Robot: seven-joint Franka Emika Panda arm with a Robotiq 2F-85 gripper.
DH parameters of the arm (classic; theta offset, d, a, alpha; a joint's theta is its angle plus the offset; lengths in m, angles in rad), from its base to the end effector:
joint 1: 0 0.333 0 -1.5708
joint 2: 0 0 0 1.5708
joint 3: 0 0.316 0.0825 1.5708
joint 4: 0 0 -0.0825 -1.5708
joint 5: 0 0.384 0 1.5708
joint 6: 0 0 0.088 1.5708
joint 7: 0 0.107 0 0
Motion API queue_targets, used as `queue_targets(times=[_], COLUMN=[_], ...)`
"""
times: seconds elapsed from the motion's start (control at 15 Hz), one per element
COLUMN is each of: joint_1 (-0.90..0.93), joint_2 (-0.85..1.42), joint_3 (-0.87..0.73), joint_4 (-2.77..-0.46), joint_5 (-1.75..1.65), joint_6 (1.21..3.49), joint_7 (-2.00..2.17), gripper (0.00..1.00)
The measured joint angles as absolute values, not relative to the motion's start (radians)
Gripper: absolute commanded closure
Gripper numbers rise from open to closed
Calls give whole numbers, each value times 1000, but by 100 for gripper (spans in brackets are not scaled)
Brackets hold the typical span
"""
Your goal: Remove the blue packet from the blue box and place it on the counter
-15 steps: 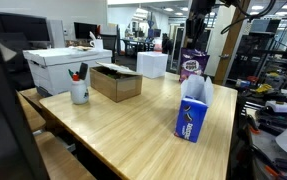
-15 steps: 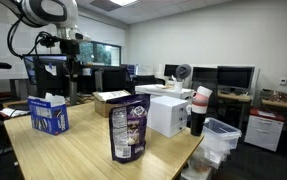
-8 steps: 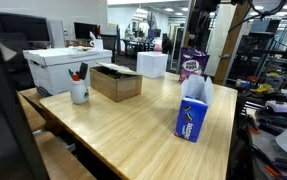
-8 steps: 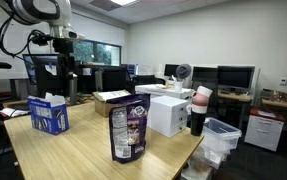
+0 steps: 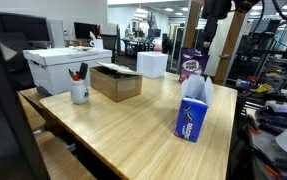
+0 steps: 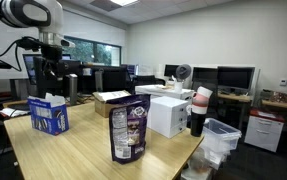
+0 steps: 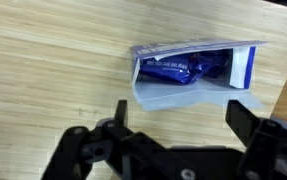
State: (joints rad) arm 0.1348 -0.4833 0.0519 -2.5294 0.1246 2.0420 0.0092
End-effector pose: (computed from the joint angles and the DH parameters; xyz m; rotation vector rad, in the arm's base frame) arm 0.3851 0.0800 0.4414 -3.0505 -0.1751 0.0186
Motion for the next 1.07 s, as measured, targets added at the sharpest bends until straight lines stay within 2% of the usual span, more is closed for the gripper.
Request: queue_targets(times=[0.4, 0.73, 1.07], joint_1=[134, 166, 177], joint_2=[-483, -472, -446], joint_3=[57, 200, 246], joint_4=[-2533, -2604, -2643], joint_5=[124, 123, 121], joint_6=[2049, 2141, 2231], joint_7=[-8, 105, 153], gripper=[0, 0, 0])
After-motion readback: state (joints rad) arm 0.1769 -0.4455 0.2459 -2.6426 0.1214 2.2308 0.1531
